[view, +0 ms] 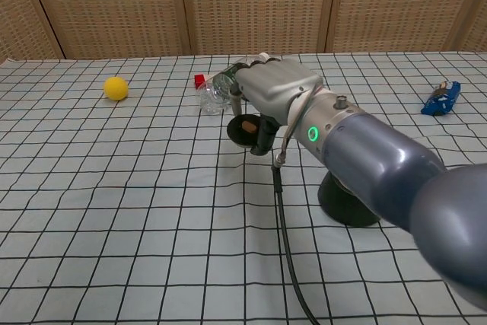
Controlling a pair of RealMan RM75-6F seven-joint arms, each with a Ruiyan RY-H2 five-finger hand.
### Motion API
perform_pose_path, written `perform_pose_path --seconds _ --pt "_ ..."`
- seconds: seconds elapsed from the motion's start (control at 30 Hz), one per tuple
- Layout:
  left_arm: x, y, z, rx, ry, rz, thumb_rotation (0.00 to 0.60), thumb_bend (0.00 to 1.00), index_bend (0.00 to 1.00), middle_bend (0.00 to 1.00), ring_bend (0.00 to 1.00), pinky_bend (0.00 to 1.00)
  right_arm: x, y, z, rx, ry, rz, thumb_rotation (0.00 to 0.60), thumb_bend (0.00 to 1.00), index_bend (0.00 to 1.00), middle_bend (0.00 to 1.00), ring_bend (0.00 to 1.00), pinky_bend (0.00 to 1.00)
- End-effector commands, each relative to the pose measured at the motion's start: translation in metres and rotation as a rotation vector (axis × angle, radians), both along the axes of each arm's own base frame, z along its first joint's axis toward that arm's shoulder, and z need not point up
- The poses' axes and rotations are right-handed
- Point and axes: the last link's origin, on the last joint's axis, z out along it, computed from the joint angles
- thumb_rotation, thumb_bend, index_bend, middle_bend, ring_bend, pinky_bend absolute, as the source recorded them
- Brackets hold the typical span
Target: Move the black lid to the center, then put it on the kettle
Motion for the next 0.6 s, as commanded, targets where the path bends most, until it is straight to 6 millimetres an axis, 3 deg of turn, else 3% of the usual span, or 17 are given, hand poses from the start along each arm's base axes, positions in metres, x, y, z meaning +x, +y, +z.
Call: perform_pose_path --seconds 0.03,0.23,0.6 --pt "0.001 -0.001 0.001 0.005 0.002 -0.002 0.600 0.16 0.00 0.00 0.00 0.00 -0.016 0.007 0.023 -0.038 0.033 -0.003 0.600 0.49 0.46 0.08 0.00 0.00" --pt "0.001 -0.002 0.003 0.017 0.007 -0.002 0.600 0.16 0.00 0.00 0.00 0.00 -0.040 0.022 0.042 -0.038 0.060 -0.038 0.600 0.49 0.46 0.08 0.00 0.00" --pt "0.004 -0.005 0.003 0.018 0.011 -0.012 0.600 0.16 0.00 0.00 0.00 0.00 -0.078 0.035 0.045 -0.019 0.098 -0.101 0.600 0.49 0.46 0.08 0.00 0.00"
